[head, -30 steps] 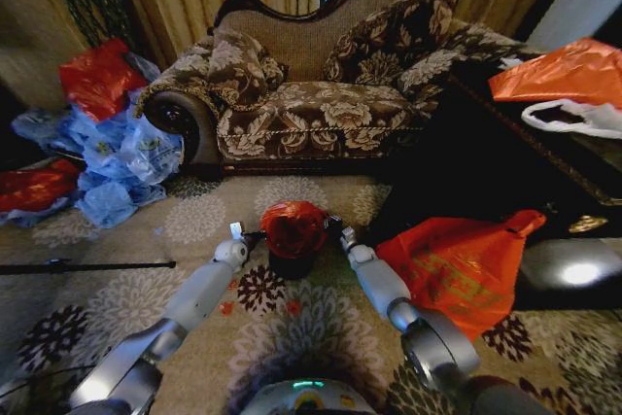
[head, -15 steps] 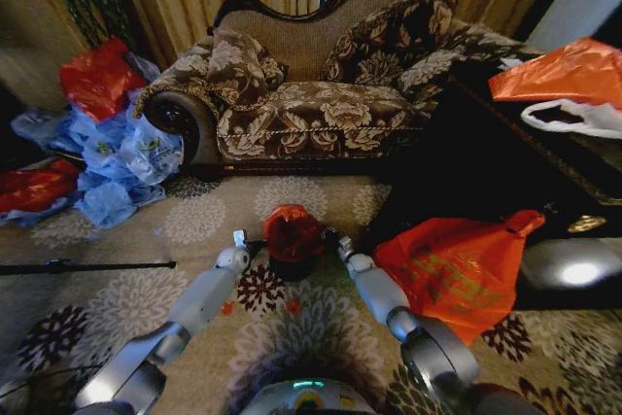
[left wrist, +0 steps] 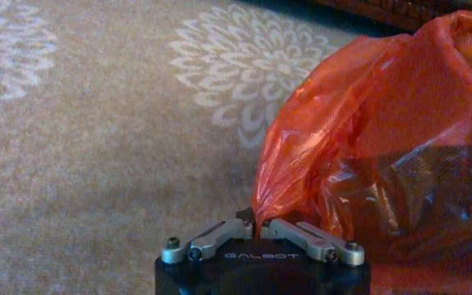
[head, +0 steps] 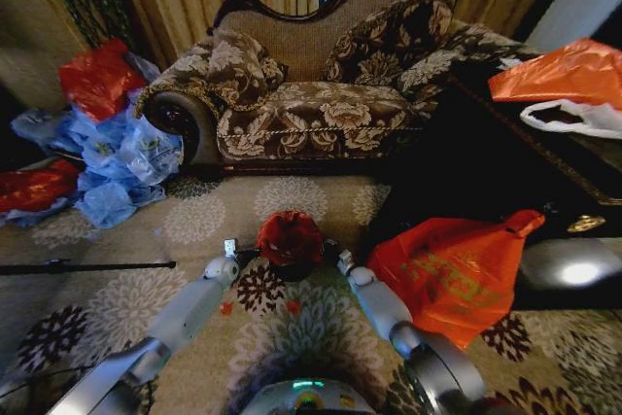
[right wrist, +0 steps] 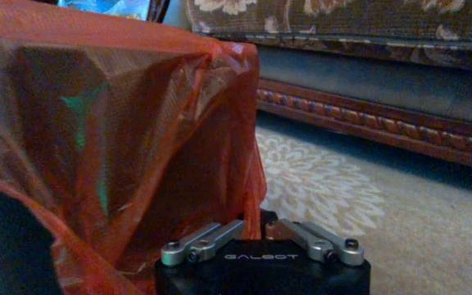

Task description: Place a garbage bag over the trash bin.

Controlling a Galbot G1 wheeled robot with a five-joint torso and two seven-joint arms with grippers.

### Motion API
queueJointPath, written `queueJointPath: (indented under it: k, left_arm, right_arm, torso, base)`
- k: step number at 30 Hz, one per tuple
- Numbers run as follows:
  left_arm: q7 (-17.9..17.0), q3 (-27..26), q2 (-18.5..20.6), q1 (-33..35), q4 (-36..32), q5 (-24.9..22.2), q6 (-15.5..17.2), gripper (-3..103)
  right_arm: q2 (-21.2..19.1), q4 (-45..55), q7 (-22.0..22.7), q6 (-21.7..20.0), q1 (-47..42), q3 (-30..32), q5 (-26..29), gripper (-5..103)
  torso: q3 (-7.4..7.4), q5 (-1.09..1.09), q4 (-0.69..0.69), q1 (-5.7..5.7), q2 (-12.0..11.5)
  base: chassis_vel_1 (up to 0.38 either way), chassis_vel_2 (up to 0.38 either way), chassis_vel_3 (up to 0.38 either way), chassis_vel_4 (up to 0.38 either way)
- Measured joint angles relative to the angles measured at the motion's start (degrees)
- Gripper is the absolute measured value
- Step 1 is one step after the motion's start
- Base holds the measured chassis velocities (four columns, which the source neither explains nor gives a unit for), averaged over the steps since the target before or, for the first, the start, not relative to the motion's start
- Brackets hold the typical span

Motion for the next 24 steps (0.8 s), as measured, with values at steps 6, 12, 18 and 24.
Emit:
queueJointPath:
  k: [6, 12, 18, 24]
  left_arm:
    - [0.2, -0.5, 0.9, 1.0, -1.5, 0.0, -0.1, 0]
    - [0.1, -1.2, 1.2, 2.5, -3.5, -0.5, -1.0, -2]
    - [-0.8, -2.4, 2.3, 3.7, -6.6, -2.9, -1.6, 18]
    - [-1.0, -3.3, 3.1, 5.4, -8.0, -2.3, -1.6, 40]
  right_arm:
    - [-1.9, 5.2, 0.7, -0.1, -2.9, 0.1, 0.3, 0]
    - [-3.8, 9.4, 2.7, -0.1, -5.8, 0.2, 0.2, 0]
    - [-7.0, 22.1, 6.5, -4.9, -11.8, 0.6, 1.8, 13]
    - [-8.0, 28.2, 7.6, -7.2, -15.4, 1.6, 2.9, 35]
  torso:
    - [0.0, -0.01, 0.01, 0.0, 0.0]
    - [0.01, -0.01, 0.01, 0.0, 0.0]
    - [0.0, -0.01, -0.01, 0.0, 0.0]
    - [0.0, 0.0, 0.01, 0.0, 0.0]
  base:
    - [0.0, 0.0, 0.0, 0.0]
    - [0.0, 0.0, 0.0, 0.0]
    - [0.0, 0.0, 0.0, 0.0]
    - [0.0, 0.0, 0.0, 0.0]
